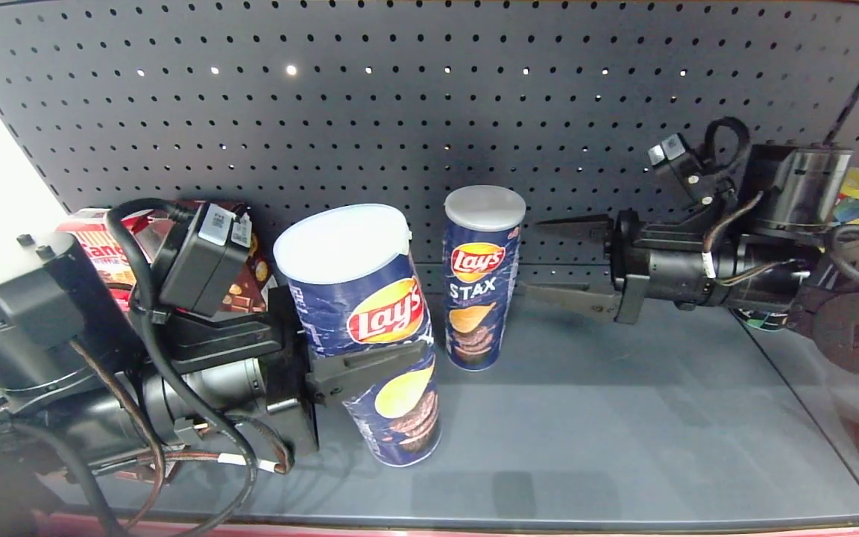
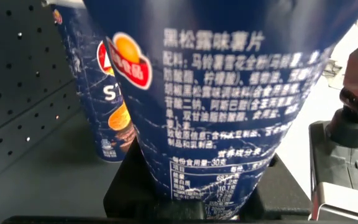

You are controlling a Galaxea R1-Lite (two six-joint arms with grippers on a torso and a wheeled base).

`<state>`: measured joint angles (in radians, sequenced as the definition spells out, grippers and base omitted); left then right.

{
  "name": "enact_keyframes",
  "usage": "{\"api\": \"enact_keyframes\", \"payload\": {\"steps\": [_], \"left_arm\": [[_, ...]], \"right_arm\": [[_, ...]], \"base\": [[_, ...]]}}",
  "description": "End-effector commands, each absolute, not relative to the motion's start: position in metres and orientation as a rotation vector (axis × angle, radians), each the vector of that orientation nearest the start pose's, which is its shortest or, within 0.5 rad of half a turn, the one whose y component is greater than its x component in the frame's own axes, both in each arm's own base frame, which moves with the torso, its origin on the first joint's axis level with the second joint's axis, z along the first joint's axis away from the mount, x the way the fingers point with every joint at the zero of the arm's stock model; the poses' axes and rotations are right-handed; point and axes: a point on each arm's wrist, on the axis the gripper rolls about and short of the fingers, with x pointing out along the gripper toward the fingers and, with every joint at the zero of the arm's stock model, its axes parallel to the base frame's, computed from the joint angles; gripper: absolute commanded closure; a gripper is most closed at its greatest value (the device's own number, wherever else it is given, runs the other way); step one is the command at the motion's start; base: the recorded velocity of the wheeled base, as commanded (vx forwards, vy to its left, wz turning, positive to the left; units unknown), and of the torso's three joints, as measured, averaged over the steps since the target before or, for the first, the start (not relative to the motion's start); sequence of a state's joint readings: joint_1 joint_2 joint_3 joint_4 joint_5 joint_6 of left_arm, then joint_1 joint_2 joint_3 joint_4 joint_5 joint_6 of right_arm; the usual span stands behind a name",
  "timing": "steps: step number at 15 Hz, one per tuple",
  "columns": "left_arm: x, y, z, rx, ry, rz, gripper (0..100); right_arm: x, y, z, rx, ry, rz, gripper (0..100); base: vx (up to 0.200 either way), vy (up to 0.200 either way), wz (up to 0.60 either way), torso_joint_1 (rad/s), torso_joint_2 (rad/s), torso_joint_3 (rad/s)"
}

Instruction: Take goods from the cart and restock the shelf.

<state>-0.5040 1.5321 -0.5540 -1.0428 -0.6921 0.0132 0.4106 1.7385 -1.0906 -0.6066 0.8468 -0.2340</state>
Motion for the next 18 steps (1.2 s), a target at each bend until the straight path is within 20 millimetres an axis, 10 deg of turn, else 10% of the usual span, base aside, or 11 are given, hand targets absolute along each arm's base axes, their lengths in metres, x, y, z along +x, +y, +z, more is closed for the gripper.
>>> {"api": "enact_keyframes", "payload": {"steps": [1,18], "left_arm": [[0.209,-0.131,0.204,0.019,-0.081,-1.192,100],[0.213,-0.128,0.202,0.017,-0.07,-1.177,100]], "right_arm": [[0.313,0.157,0.236,-0.188,-0.081,1.265,0],[0.349,0.196,0.18,-0.171,0.003,1.316,0]], "base": [[0.0,0.0,0.0,0.0,0.0,0.0],[0.0,0.0,0.0,0.0,0.0,0.0]]}}
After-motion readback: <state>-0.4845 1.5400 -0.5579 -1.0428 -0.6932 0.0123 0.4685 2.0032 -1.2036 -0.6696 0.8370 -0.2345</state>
